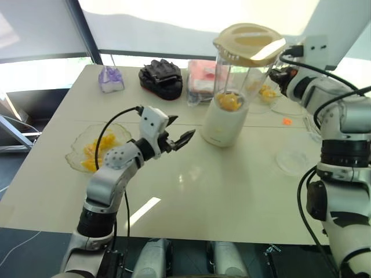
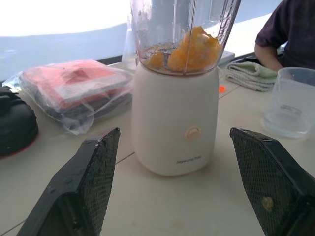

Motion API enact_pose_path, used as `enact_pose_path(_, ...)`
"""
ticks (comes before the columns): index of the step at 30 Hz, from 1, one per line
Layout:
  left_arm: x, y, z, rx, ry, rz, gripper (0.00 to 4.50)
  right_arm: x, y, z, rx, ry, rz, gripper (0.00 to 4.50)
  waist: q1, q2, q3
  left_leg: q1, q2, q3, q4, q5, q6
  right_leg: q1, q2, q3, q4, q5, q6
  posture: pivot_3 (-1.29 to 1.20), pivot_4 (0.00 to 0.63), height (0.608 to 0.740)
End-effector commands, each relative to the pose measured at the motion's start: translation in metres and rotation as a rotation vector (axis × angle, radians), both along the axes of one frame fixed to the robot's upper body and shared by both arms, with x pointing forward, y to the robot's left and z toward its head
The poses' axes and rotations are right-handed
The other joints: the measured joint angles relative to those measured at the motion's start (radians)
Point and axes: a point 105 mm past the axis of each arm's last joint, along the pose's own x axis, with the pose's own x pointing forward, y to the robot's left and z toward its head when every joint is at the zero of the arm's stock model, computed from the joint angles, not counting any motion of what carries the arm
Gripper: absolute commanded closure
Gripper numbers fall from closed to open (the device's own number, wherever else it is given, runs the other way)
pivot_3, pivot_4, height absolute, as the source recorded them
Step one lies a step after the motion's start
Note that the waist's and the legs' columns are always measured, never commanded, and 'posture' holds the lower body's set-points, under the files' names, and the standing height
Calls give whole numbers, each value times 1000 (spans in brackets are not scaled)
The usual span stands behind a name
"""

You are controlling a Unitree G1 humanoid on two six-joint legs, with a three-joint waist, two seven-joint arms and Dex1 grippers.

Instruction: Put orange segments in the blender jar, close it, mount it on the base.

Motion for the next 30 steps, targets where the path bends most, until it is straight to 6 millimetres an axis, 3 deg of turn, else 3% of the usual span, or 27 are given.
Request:
enact_pose_path(1, -4, 1, 13, -9, -53, -11, 774, -2, -3, -7, -19, 26, -22, 3600, 0, 0, 0, 0, 0, 0, 0, 0, 0, 0, 0, 0, 0, 0, 0, 0, 150, 740)
enact_pose_path(11, -1, 4, 9, 3, -51, -14, 774, -1, -4, -16, 14, 53, -22, 3600, -1, 0, 0, 1, 0, 0, 0, 0, 0, 0, 0, 0, 0, 0, 0, 0, 150, 740)
enact_pose_path(18, -1, 6, 7, 4, -52, -11, 700, -2, -6, -18, 1, 60, -36, 249, -3, 0, 0, 0, 0, 1, 0, 0, 0, 0, 0, 0, 0, 0, 0, 0, 150, 740)
enact_pose_path(19, 0, 6, 7, 4, -51, -10, 700, -4, -7, -18, -1, 59, -38, 88, -3, 0, 0, 0, 0, 1, 0, 0, 0, 0, 0, 0, 0, 0, 0, 0, 150, 740)
enact_pose_path(25, -1, 8, 6, -12, -39, -11, 700, -18, -10, -27, -12, 76, -60, 88, -2, 0, 0, 0, 0, 0, 0, 0, 0, 0, 0, 0, 0, 0, 0, 0, 150, 740)
enact_pose_path(30, -5, 14, 5, -22, -22, -26, 700, -41, -13, -59, -53, 149, -82, 88, 0, 0, 0, 0, 0, 0, 0, 0, 0, 0, 0, 0, 0, 0, 0, 0, 150, 740)
